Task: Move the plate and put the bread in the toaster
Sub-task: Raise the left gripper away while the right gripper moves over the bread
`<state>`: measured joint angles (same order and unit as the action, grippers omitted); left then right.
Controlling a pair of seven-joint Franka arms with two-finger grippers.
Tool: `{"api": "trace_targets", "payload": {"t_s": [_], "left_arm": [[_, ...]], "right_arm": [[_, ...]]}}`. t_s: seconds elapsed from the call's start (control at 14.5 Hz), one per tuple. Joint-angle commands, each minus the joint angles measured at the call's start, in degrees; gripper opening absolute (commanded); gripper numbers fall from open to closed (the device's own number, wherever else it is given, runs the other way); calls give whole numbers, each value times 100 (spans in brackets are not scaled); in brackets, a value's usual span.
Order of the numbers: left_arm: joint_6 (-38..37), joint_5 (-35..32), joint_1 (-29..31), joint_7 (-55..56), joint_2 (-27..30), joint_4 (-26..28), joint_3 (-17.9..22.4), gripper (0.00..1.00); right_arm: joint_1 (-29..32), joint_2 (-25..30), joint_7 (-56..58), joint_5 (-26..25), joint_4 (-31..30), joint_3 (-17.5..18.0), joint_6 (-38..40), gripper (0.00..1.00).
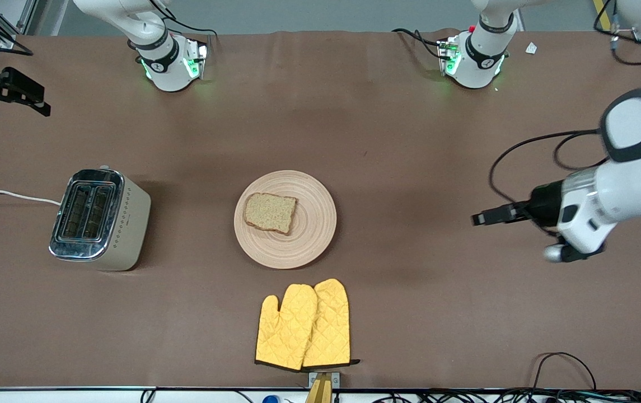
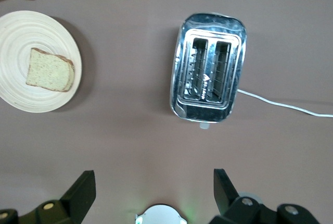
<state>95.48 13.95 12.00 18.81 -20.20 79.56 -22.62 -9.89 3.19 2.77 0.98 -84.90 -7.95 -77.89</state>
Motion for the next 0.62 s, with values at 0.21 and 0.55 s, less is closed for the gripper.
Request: {"api": "trace_targets", "payload": {"t_s": [0.21,0.55], "left_arm": [[-969,-1674,-40,79,868,-159,-49,100],[-1312,-1983,-241,-228,1456,-195,134,100]], "right_arm": [[-215,24,-523,719,-659,4,-560,100],[-707,-188,-1348,1368,-1727,4,-1698,100]]}}
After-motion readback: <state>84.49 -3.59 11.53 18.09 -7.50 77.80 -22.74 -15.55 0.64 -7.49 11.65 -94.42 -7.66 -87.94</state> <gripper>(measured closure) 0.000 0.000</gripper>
